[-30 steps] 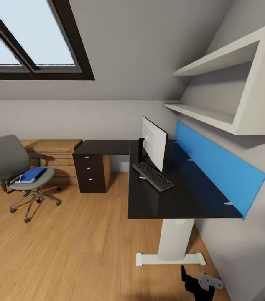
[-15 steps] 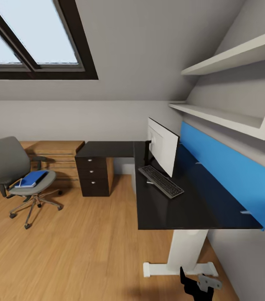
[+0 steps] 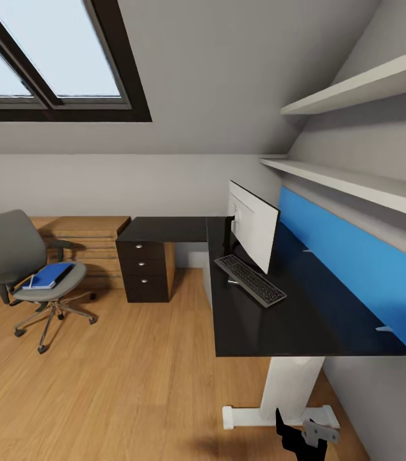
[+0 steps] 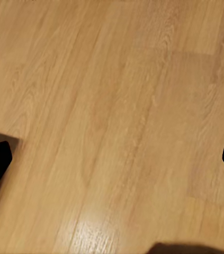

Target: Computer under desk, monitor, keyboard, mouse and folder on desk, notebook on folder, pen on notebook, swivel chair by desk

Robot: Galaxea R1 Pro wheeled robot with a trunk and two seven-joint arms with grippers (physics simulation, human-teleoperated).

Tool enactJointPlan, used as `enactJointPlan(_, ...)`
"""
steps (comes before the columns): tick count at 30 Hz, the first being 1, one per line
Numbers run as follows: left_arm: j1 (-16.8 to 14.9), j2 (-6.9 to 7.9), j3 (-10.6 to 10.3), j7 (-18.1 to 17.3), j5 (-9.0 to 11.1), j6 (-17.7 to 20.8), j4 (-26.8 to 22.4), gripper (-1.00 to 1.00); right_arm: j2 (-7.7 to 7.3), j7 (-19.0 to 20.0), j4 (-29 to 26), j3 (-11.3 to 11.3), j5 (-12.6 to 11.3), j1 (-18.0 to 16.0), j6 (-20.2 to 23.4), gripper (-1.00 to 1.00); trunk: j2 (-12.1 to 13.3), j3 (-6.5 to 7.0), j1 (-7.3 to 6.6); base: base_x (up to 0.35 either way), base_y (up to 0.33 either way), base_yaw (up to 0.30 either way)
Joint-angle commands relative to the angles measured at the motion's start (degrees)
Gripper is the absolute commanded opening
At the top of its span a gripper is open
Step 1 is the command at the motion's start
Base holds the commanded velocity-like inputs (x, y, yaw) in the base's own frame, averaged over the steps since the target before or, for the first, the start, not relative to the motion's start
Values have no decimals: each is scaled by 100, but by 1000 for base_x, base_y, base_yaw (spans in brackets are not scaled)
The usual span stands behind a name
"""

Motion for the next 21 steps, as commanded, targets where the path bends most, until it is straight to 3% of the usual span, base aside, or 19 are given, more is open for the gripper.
enactJointPlan(1, -4, -3, 30, -3, -2, -26, 4, 100, -1, 60, 12, -14, -56, -7, -21, 100, -5, -7, 0, 5, 4, 0)
enactJointPlan(15, -4, -11, 30, -3, -2, -30, 4, 100, -1, 61, 16, -14, -55, -7, -15, 100, -5, -7, 0, 1, 6, 0)
enactJointPlan(21, -3, -12, 30, -3, -2, -34, 4, 100, -1, 61, 13, -14, -57, -7, -14, 100, -5, -7, 0, 0, 156, 0)
